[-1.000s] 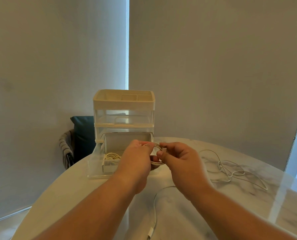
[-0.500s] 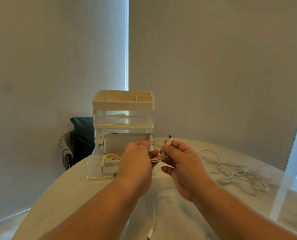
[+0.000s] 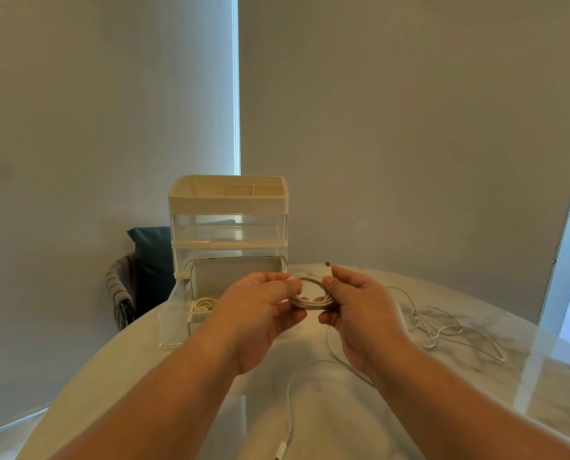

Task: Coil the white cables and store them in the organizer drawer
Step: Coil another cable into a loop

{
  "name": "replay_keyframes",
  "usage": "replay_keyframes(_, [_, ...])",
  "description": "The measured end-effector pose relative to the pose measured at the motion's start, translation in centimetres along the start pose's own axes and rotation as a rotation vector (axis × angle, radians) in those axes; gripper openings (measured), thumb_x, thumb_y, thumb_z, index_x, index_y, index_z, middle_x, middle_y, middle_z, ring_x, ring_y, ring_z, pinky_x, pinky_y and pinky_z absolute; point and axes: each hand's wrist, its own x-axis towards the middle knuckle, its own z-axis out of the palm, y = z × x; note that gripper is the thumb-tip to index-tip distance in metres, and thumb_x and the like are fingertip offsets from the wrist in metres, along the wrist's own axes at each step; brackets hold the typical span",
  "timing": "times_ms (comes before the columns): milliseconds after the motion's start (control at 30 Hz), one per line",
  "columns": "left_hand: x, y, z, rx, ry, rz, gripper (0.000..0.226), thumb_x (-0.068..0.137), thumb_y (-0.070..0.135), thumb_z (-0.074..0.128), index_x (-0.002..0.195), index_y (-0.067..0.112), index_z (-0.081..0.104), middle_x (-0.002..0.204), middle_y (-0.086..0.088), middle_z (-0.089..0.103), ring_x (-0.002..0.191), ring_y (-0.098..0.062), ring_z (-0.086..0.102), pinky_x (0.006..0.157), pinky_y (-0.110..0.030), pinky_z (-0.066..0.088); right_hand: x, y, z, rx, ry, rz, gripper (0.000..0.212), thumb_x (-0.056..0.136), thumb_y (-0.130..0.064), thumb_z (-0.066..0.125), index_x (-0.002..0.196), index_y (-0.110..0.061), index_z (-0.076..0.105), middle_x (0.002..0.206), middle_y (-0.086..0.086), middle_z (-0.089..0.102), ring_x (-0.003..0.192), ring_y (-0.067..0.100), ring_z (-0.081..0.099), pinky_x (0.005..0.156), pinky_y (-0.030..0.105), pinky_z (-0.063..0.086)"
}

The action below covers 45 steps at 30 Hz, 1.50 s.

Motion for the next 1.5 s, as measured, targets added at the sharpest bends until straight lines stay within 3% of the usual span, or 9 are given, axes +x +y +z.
replay_keyframes(367, [0.1,-0.2,-0.1,-0.056,0.073,0.021,0.018,0.092,0.001,0.063,0.11,0.001,0.065,0.104,-0.023,0.072,0.097,-0.033,0.073,0.077,-0.035,0.061,-0.1,-0.7,0.0,0.078,-0.07,0.031,0.01,0.096,-0.004,0.06,0.103,-0.008,0.065,0.089,0.015,0.068,0.072,0.024,0.063,0.061,0.034,0.053])
replay_keyframes(533, [0.3,0.0,-0.6,0.008,0.024,-0.03,0.026,0.095,0.014,0.061,0.114,-0.003,0.065,0.109,-0.026,0.069,0.092,-0.03,0.07,0.077,-0.037,0.062,0.2,-0.6,-0.3,0.056,-0.055,0.04,0.019,0.093,0.003,0.06,0.109,-0.006,0.064,0.091,0.019,0.07,0.07,0.023,0.066,0.062,0.033,0.054])
replay_keyframes(633, [0.4,0.1,-1.3,0.144,0.016,-0.083,0.028,0.096,0.023,0.061,0.113,0.001,0.067,0.101,-0.021,0.072,0.084,-0.026,0.068,0.065,-0.032,0.059,0.5,-0.6,-0.4,0.045,-0.047,0.054,0.019,0.091,0.004,0.062,0.108,-0.006,0.063,0.093,0.023,0.07,0.067,0.023,0.065,0.057,0.031,0.054])
replay_keyframes(733, [0.3,0.3,-1.6,0.187,0.014,-0.096,0.021,0.094,0.012,0.062,0.11,-0.001,0.066,0.087,-0.017,0.068,0.07,-0.021,0.066,0.06,-0.03,0.057,0.6,-0.6,-0.6,0.021,-0.053,0.071,0.018,0.091,0.005,0.062,0.106,-0.005,0.063,0.087,0.021,0.07,0.064,0.023,0.065,0.053,0.029,0.052])
replay_keyframes(867, [0.0,0.7,-2.0,0.326,-0.097,-0.19,0.019,0.09,0.005,0.063,0.109,0.001,0.066,0.095,-0.02,0.073,0.073,-0.023,0.071,0.064,-0.033,0.058,0.6,-0.4,-0.8,-0.085,-0.069,0.037,0.018,0.089,0.006,0.063,0.101,-0.007,0.067,0.084,0.019,0.072,0.064,0.023,0.066,0.052,0.03,0.05])
replay_keyframes(1033, [-0.1,0.6,-2.2,0.378,-0.206,-0.199,0.033,0.092,0.027,0.063,0.115,0.002,0.067,0.111,-0.022,0.07,0.088,-0.027,0.068,0.076,-0.037,0.057,-0.2,-0.7,-0.6,-0.218,-0.283,0.012,0.018,0.09,0.006,0.061,0.1,-0.006,0.072,0.084,0.018,0.073,0.067,0.025,0.066,0.065,0.037,0.056])
replay_keyframes(1133, [-0.3,0.7,-2.0,0.271,-0.249,-0.213,0.029,0.1,0.018,0.053,0.118,-0.003,0.063,0.102,-0.025,0.068,0.079,-0.026,0.064,0.075,-0.036,0.057,-0.4,-0.7,-0.5,-0.351,-0.381,-0.041,0.021,0.09,0.003,0.062,0.095,-0.012,0.077,0.089,0.017,0.076,0.075,0.031,0.069,0.078,0.046,0.058])
replay_keyframes(1400, [-0.4,0.0,-0.9,0.463,-0.077,-0.135,0.03,0.103,0.035,0.048,0.102,0.011,0.066,0.082,-0.007,0.064,0.065,-0.016,0.05,0.065,-0.031,0.051,-0.5,-0.7,-0.5,-0.547,-0.391,-0.156,0.022,0.091,-0.009,0.066,0.092,-0.025,0.08,0.086,0.012,0.075,0.071,0.023,0.064,0.068,0.034,0.055])
replay_keyframes(1500, [0.1,-0.8,-0.4,0.459,0.042,-0.03,0.028,0.103,0.034,0.048,0.091,0.013,0.062,0.076,-0.005,0.053,0.067,-0.018,0.047,0.067,-0.035,0.046,-0.5,-0.6,-0.4,-0.564,-0.346,-0.16,0.022,0.092,-0.02,0.067,0.109,-0.034,0.074,0.1,0.001,0.072,0.082,0.018,0.068,0.068,0.029,0.057])
